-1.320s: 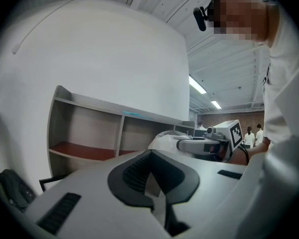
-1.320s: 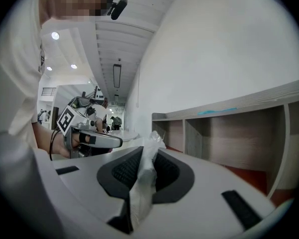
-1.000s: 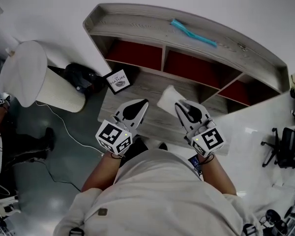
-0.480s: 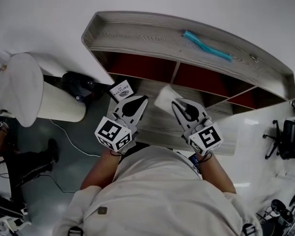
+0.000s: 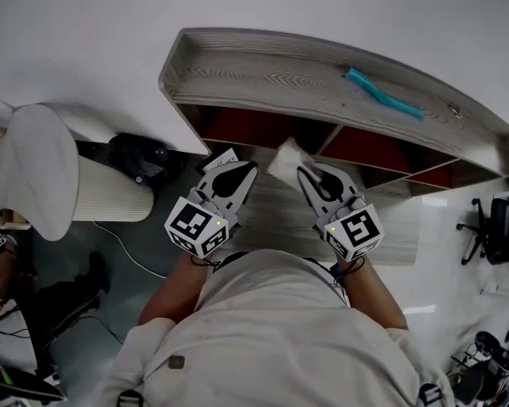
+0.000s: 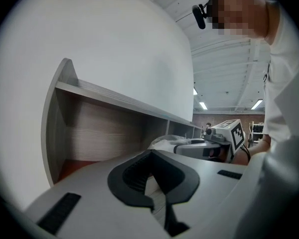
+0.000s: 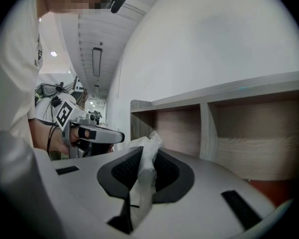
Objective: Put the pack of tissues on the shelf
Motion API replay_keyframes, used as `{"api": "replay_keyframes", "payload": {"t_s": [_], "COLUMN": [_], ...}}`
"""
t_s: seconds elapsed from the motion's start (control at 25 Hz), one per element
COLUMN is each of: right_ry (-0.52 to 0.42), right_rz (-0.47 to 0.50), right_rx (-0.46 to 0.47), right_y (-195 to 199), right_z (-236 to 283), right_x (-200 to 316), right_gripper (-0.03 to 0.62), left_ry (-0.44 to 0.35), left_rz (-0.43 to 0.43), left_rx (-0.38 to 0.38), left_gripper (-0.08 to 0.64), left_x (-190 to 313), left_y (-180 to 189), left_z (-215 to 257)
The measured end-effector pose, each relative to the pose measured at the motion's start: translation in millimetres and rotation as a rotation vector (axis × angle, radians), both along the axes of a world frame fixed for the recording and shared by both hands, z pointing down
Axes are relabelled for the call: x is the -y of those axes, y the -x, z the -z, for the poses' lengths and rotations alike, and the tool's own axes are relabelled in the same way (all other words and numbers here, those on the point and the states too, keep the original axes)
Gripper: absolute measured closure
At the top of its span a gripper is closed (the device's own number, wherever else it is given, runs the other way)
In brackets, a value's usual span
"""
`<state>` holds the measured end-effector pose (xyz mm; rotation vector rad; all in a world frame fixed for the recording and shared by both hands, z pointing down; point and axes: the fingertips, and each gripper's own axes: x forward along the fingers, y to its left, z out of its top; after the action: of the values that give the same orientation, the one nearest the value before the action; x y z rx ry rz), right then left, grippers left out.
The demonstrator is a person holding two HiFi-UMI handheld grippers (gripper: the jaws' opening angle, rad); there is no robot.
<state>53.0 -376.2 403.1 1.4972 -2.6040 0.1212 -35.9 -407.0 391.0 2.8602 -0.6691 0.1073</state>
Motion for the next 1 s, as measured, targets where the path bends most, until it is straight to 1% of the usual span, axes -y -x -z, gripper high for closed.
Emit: {"api": "replay_keyframes", "payload": {"t_s": [0.16, 0.36, 0.52, 0.76, 1.0], "right_ry": [0.012, 0.005, 0.004, 0.007, 0.032], "right_rz": [-0.038, -0.066, -0.091, -0.135, -0.164], "right_rx": [-0.008, -0.069, -0.086, -0.095, -0.102], "right_y": [13, 28, 37, 39, 37], "right_z": [-4, -11, -16, -27, -44], "right_x": [16, 39, 56, 86, 114], "right_gripper": [0.534, 0.534, 0.534, 0.534, 0.532], "left_ry": [-0.005, -0.002, 0.001, -0.023, -0.022], "left_rz": [-0.029, -0.069, -0.092, -0.106, -0.118], "left_rx": [0.001, 0.014, 0.021, 0.030, 0.041], "left_gripper": [0.545, 0.545, 0.545, 0.545, 0.544], "left_x": [13, 32, 46, 67, 84], "left_y": [11, 20, 23, 23, 17], "left_z": [-1, -9, -17, -26, -39]}}
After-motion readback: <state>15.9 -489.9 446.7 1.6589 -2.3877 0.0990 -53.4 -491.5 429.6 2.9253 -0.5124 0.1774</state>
